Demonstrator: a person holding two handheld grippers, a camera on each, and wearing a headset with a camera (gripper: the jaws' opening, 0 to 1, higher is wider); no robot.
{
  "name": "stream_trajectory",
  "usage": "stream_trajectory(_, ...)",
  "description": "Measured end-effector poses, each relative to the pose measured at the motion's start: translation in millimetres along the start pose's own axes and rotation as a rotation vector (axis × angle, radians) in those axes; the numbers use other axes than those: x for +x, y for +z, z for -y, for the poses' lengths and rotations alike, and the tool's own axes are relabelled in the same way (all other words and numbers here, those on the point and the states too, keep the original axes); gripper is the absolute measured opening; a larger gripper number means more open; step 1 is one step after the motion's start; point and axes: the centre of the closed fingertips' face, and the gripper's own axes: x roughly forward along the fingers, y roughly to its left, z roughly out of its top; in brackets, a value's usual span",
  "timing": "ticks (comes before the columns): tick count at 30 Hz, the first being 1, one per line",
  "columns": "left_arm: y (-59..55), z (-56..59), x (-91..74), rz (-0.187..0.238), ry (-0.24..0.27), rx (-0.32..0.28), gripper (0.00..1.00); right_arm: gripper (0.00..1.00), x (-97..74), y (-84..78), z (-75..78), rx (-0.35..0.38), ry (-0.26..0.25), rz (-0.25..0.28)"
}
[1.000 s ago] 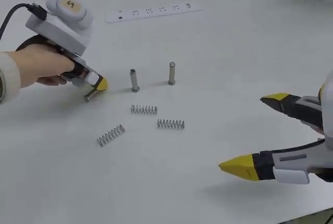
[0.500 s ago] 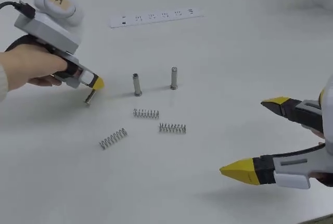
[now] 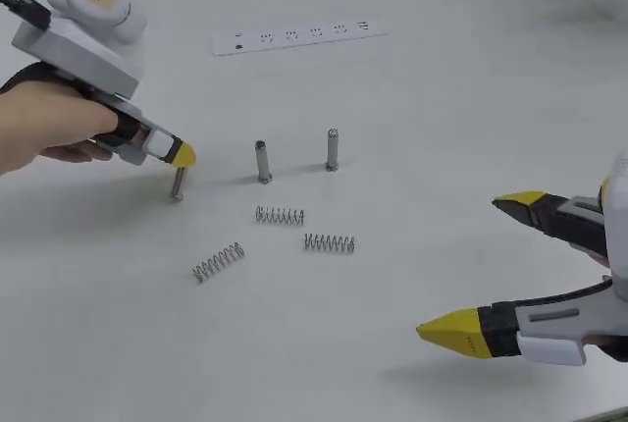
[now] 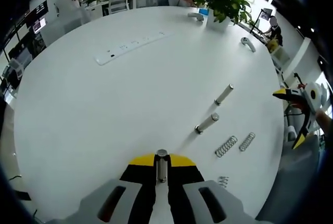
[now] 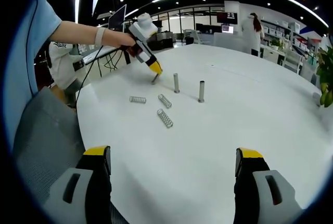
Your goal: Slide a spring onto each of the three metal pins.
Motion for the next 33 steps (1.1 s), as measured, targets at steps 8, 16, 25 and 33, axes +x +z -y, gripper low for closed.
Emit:
stream_trajectory(8,0.4,3.2,-3.6,0.012,0.001,-0.011,0.0,0.99,1.1,1.2,-1.0,-0.001,0.002,0.0)
stream_trajectory(16,0.6,5.5,-7.0,0.018,-0.001,-0.006,0.0,0.99,1.1,1.9,-1.5,-0.002,0.002,0.003)
stream_trajectory(25,1.6,8.3,-7.6,0.016,-0.005,-0.005,0.0,0.99,1.0,1.5,-1.6,-0.001,0.0,0.003)
stream_trajectory(33,-3.9,9.6,-10.4,0.002,0.0,0.007,0.0,0.99,1.3,0.7,-3.3,-0.005,0.002,0.003)
